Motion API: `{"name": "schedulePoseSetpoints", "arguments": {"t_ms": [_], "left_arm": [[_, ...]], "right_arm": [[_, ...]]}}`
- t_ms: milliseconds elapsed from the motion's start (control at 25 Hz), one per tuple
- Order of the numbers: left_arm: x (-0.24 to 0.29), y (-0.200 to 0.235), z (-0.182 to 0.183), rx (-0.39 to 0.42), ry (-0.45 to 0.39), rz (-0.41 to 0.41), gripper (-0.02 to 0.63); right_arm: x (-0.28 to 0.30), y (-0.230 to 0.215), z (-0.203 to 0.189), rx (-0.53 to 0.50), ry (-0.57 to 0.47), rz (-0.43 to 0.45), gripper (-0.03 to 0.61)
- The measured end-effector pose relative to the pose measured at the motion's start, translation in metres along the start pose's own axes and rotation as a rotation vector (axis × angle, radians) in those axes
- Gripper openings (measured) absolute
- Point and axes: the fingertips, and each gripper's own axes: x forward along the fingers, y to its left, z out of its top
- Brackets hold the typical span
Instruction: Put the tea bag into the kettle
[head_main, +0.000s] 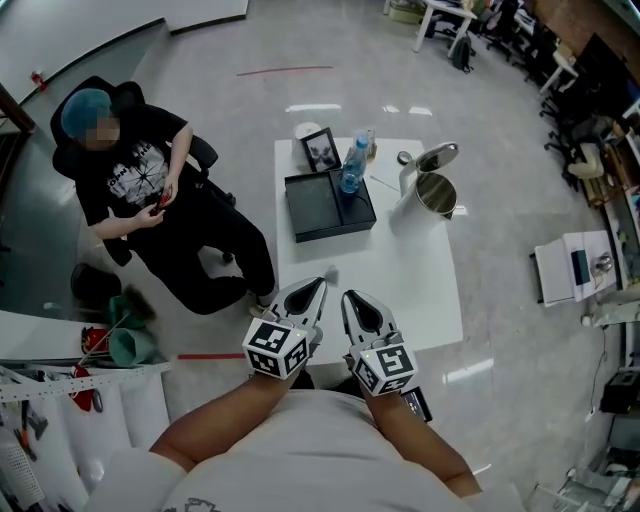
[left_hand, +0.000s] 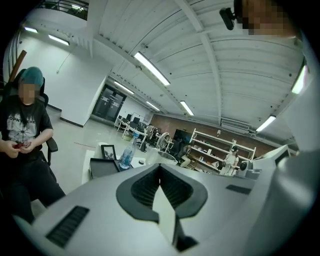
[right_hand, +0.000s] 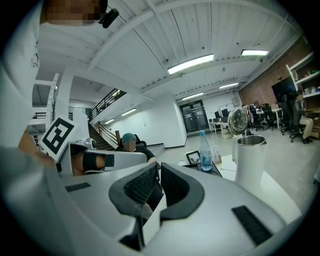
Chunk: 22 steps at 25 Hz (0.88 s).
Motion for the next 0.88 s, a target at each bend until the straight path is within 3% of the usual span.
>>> {"name": "schedulePoseSetpoints", "arguments": {"t_ms": [280,880], "left_arm": [[0.017,0.029,-0.026,0.003,0.052,0.020,0.011],[0.064,0.084,-0.087,-0.064,0.143,0.230,0.011]], "right_arm": [[0.031,-0.014,-0.028,0.018,0.125,0.031,0.074],[0.100,-0.074,-0.123,-0.050,0.470,0.177,0.187]]}}
